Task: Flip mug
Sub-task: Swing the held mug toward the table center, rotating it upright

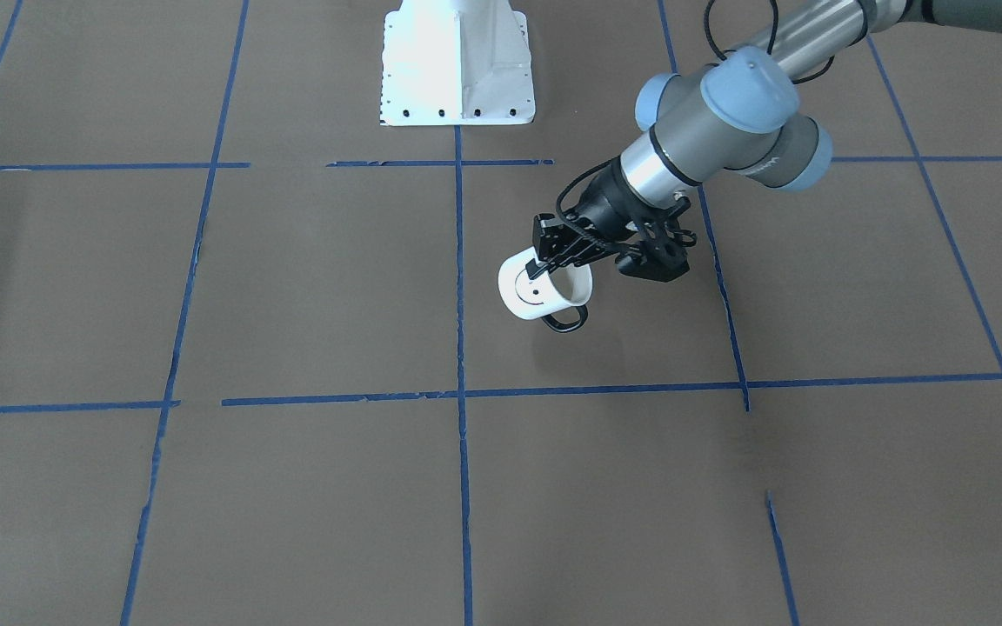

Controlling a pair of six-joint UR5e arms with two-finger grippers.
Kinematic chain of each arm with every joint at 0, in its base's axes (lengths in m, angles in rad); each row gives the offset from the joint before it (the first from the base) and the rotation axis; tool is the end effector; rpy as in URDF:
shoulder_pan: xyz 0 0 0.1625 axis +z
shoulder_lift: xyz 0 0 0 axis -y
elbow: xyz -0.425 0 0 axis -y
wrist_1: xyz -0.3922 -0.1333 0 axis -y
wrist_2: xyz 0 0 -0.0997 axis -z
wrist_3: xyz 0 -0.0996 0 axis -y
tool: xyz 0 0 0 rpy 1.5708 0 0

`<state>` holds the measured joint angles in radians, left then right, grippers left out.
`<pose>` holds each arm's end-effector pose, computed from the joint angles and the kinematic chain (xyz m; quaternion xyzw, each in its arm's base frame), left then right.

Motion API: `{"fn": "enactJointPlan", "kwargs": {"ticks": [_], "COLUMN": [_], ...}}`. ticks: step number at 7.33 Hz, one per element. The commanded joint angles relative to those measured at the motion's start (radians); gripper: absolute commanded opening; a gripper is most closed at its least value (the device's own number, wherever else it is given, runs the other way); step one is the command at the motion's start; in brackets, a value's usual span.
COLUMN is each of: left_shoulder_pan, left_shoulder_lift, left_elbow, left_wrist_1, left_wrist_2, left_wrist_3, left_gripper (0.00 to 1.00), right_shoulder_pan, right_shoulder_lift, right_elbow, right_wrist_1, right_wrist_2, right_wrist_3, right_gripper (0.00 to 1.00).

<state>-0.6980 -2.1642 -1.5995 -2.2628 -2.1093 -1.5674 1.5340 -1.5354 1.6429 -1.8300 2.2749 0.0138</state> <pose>0.4562 -0.4900 0.2116 0.0045 0.6253 -0.1070 0.7730 0.0507 -0.4943 0.6353 -0.0798 -0.3419 0.0154 0.9362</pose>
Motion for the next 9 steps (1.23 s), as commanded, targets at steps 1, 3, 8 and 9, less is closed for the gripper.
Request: {"fn": "enactJointPlan", "kwargs": {"ticks": [1, 3, 8, 9], "left_shoulder_pan": [0.041, 0.106, 0.189, 0.189], "left_shoulder_lift": [-0.133, -0.216, -0.459, -0.465], "left_elbow": [-0.008, 0.0, 0.248, 0.248], "left_wrist_1": [0.305, 0.51, 0.755, 0.808], "left_wrist_2": [0.092, 0.175, 0.262, 0.29], "left_wrist_3": [0.097, 0.18, 0.387, 0.436], "left_gripper": [0.0, 0.0, 0.0, 0.0], "right_shoulder_pan": [0.0, 0.0, 0.0, 0.0], "right_shoulder_lift": [0.0, 0.0, 0.0, 0.0], "right_elbow": [0.0, 0.0, 0.0, 0.0], "right_wrist_1": [0.0, 0.0, 0.0, 0.0], "right_wrist_2": [0.0, 0.0, 0.0, 0.0], "right_wrist_3": [0.0, 0.0, 0.0, 0.0], "right_gripper": [1.0, 1.0, 1.0, 1.0]}}
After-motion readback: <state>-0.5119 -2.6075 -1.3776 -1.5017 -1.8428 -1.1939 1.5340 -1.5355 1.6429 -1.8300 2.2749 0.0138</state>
